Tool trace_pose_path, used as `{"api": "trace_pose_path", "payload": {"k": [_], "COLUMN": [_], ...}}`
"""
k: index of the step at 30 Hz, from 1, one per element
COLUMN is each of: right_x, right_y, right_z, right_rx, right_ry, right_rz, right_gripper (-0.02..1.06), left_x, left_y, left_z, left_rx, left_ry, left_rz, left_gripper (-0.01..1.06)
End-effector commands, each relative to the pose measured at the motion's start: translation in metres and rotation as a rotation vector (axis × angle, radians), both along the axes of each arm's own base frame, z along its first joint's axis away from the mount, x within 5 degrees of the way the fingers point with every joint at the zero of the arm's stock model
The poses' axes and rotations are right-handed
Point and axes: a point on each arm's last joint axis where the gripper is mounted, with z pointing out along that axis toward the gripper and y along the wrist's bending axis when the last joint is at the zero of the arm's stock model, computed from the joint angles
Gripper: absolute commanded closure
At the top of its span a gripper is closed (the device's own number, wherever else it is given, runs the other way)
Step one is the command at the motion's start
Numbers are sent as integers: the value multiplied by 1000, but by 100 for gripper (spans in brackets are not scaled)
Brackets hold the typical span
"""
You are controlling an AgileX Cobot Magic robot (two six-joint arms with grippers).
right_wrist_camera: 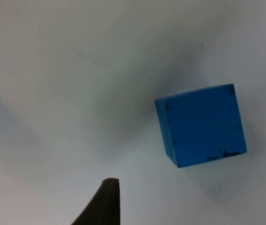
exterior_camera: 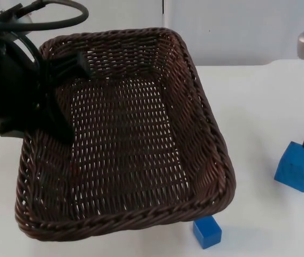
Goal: Pick up the basket with the left hand and place the largest block into the basket with the right hand.
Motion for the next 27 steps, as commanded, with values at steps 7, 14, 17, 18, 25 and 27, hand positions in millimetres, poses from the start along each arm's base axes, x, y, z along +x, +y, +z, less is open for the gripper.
{"api": "trace_pose_path", "payload": {"k": [7, 14, 17, 18, 25, 27], "right_x": [20, 31, 34, 36, 47, 50], "right_y": [9, 13, 14, 15, 18, 19], "right_z": [-27, -52, -61, -66, -94, -98], "right_rx": [-20, -37, -40, -39, -47, -50], "right_ry": [46, 43, 41, 37, 62, 70], "right_rz": [17, 67, 72, 72, 71, 71], "right_gripper": [-1, -1, -1, -1, -1, -1], "left_x": [0, 0, 0, 0, 0, 0], "left_y": [-3, -3, -3, -3, -3, -2], "left_z": [5, 5, 5, 5, 5, 5], "left_rx": [-31, -31, -31, -31, -31, -31], "left_ry": [-24, -24, -24, -24, -24, -26], "left_rz": [19, 19, 19, 19, 19, 20], "left_gripper": [105, 105, 105, 105, 105, 105]}}
